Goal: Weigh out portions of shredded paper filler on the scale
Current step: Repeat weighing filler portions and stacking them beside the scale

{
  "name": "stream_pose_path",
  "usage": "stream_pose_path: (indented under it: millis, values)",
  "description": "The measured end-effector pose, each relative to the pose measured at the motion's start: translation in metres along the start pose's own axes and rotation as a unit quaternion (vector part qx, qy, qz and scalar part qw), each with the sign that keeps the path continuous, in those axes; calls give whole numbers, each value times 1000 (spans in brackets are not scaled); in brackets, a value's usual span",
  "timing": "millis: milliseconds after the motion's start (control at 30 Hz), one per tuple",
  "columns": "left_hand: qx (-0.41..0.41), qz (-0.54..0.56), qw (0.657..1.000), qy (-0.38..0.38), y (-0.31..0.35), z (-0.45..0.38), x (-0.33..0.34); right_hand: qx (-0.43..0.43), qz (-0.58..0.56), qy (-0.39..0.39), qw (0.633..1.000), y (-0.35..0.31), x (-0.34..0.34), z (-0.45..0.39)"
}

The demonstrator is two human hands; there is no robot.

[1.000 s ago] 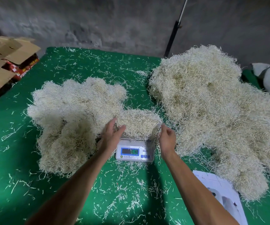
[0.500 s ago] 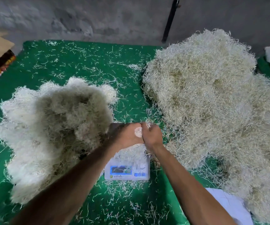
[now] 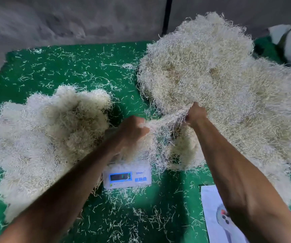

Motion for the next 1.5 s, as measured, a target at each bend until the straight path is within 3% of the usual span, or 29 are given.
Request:
stream_pose_path:
  millis: [100,133,167,200,233,267,300,333,400,500,600,667,767,833,900,967,1033,1133,1200,1267,1367,1500]
  values:
    - [-81,29,995,60,-6,0,8,124,-200,-206,950,-2,6,35]
    - [-103,35,991,81,-8,-3,8,91,-158,-256,949,2,7,48]
    - [-115,35,989,90,-10,-5,8,-9,-44,-278,959,10,7,61]
    - [-117,29,989,85,-12,-7,5,-167,115,-284,937,21,4,73]
    - [-106,17,992,70,-13,-7,2,-326,282,-282,857,33,2,82]
    - [-81,-7,995,58,-11,-7,-1,-455,418,-270,738,45,0,88]
    - [-49,-36,997,48,-8,-6,-4,-529,503,-257,633,55,-1,88]
    - [-21,-69,997,41,-4,-6,-6,-568,551,-238,563,58,-1,84]
    - [5,-107,992,63,-1,-8,-10,-596,574,-202,524,48,-2,82]
    - [-11,-117,984,131,-1,-8,-13,-633,512,-186,551,33,5,91]
    - [-59,-83,979,175,-1,-11,-5,-572,428,-181,676,39,13,113]
    - [-161,-68,962,211,-16,-12,-19,-547,331,-161,752,46,5,122]
    - [-347,40,899,265,-54,-8,-55,-530,173,-108,823,44,-23,115]
    - [-340,75,891,290,-56,-9,-56,-465,196,-75,860,34,-31,104]
    - [-327,108,896,280,-49,-9,-45,-386,245,-95,884,29,-30,94]
    - [-337,149,888,273,-46,-9,-32,-349,280,-146,882,23,-27,92]
    - [-350,189,879,261,-48,-3,-27,-363,311,-131,869,15,-27,89]
    - [-375,231,868,230,-57,7,-26,-395,286,-6,873,3,-31,89]
    - [-394,268,856,198,-59,16,-29,-430,324,69,840,-4,-32,93]
    - [-383,279,866,156,-60,27,-32,-429,403,31,807,-4,-29,98]
    - [-320,238,904,153,-61,43,-33,-396,409,-73,819,5,-20,107]
    - [-251,139,940,186,-56,62,-41,-401,473,-70,781,17,-21,112]
Point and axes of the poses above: each hand's wrist, its own z-axis away from the middle knuckle, its own x-axis out of the palm, y = z × x, the point moved 1 cm from there along -z, towards the middle knuckle, and after that the axes turned 10 degrees about y, right-handed, at the moved point
